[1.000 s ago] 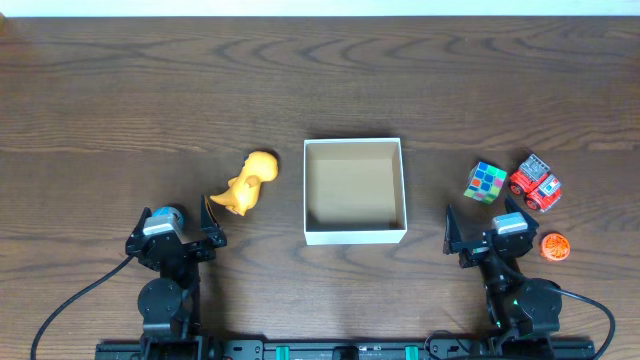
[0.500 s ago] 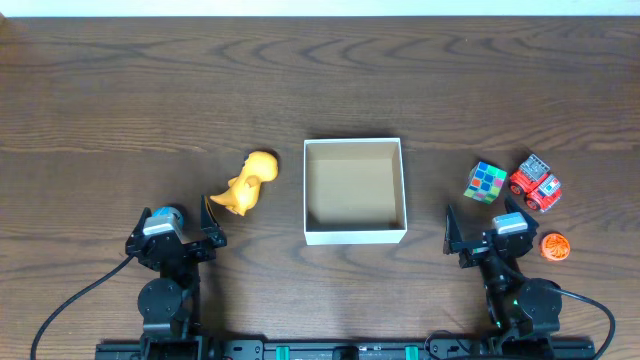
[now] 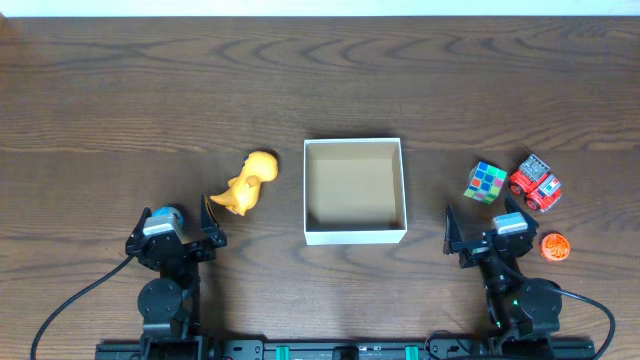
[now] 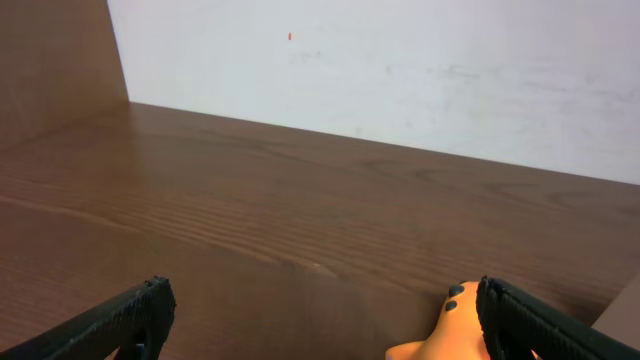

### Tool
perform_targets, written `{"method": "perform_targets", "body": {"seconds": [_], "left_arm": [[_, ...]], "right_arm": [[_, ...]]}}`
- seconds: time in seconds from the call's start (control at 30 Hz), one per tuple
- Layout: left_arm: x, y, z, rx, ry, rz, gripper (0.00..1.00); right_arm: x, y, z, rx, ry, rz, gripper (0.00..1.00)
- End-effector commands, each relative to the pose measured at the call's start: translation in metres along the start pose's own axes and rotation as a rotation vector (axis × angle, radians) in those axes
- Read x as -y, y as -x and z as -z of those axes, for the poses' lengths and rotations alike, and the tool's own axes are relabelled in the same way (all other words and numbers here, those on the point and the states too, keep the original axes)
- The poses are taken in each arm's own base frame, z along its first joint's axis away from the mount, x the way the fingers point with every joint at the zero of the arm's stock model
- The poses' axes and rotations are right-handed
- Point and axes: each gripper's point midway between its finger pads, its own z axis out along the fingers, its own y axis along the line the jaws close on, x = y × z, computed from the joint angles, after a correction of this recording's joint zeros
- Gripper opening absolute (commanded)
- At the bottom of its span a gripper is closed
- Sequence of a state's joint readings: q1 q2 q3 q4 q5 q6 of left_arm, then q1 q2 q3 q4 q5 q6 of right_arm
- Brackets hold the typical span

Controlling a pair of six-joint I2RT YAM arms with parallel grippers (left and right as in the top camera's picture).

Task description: Pack container

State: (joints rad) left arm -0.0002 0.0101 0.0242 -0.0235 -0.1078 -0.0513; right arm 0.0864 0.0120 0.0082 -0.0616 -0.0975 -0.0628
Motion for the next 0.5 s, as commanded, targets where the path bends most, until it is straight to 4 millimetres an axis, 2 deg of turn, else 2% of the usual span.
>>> {"method": "perform_targets", "body": {"seconds": [0.0, 0.27, 0.4, 0.47], "left_arm": [[-0.0043, -0.0177, -0.0010, -0.052, 0.017, -0.017, 0.98], [-0.0049, -0.0174, -0.0010, -0.050, 0.021, -0.018, 0.98], [-0.0043, -0.0176, -0.0011, -0.051, 0.017, -0.017, 0.98], [-0.0032, -0.0092, -0.0013, -0.017, 0.013, 0.016, 0.98]], "right_arm": [[-0.0024, -0.0004, 0.0001, 0.001, 0.011, 0.010, 0.99], [-0.0027, 0.0002, 0.0001, 0.004, 0.013, 0.009, 0.99], [-0.0037, 0.0007, 0.0001, 0.005, 0.019, -0.099, 0.99], [-0.0036, 0.0013, 0.0002, 0.006, 0.019, -0.137, 0.99]]}}
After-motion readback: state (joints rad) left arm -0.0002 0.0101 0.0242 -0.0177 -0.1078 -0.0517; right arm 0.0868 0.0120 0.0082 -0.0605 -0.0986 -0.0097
